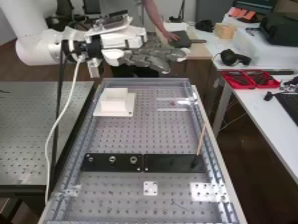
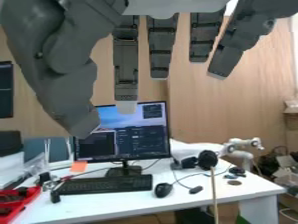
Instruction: Grab the pcb board and place it in the clear container
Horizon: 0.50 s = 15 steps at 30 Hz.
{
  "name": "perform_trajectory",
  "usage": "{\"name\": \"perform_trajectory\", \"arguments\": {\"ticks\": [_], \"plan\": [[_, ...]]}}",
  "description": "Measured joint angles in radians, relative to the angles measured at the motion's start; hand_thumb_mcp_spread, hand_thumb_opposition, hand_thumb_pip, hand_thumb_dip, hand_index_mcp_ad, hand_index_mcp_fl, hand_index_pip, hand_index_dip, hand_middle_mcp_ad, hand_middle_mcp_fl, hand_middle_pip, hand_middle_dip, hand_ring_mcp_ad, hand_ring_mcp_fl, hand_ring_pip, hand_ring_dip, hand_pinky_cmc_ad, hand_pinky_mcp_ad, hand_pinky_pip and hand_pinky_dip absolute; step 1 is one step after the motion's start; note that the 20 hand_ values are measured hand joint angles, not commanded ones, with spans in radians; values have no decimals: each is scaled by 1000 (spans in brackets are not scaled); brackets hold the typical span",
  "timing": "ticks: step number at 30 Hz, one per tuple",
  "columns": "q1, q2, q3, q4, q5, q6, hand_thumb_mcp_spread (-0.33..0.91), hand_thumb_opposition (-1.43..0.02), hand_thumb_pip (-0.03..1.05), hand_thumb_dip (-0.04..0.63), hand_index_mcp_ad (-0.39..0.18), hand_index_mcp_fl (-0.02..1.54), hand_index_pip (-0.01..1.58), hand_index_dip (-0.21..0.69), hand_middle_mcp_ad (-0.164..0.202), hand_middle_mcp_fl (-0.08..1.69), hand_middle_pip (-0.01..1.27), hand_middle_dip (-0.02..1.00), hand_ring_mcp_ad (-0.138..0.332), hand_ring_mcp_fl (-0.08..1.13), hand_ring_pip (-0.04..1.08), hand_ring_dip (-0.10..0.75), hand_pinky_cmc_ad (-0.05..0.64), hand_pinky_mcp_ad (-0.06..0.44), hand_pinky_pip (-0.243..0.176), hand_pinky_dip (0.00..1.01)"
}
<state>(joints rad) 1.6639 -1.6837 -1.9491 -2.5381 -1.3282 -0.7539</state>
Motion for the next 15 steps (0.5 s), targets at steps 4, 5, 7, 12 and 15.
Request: {"name": "perform_trajectory", "arguments": {"ticks": [4,5,7,12,15], "plan": [[0,1,8,-7,-14,2,274,-806,730,251,-87,21,1323,91,54,168,117,188,187,9,94,28,328,185,-80,546],[0,0,11,-10,-20,2,274,-806,728,253,-87,24,1319,91,54,168,117,188,187,9,94,28,328,192,-80,546],[-1,-1,14,-12,-28,2,274,-806,728,251,-87,24,1319,91,54,168,117,188,187,9,94,28,328,201,-80,546],[-2,-1,23,-21,-45,-2,272,-806,728,251,-87,24,1274,91,51,171,117,188,187,9,94,28,328,201,-89,545],[-2,1,26,-25,-49,-2,272,-803,700,236,-87,21,1194,91,51,168,117,188,187,9,94,28,328,201,-93,545]]}}
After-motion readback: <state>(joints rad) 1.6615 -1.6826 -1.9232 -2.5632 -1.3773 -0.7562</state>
